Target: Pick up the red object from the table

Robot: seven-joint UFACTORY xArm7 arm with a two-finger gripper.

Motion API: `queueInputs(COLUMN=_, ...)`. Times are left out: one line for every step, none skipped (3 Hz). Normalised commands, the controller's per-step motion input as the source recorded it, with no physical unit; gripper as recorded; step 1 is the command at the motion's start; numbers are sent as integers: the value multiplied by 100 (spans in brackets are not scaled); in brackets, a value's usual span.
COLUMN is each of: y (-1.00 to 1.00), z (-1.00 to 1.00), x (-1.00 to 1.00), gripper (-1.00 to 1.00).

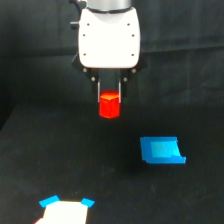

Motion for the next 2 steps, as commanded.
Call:
queueInputs(y=-100, z=52, x=-43, gripper=-100)
queueInputs(y=-100, z=23, x=-17, gripper=-73)
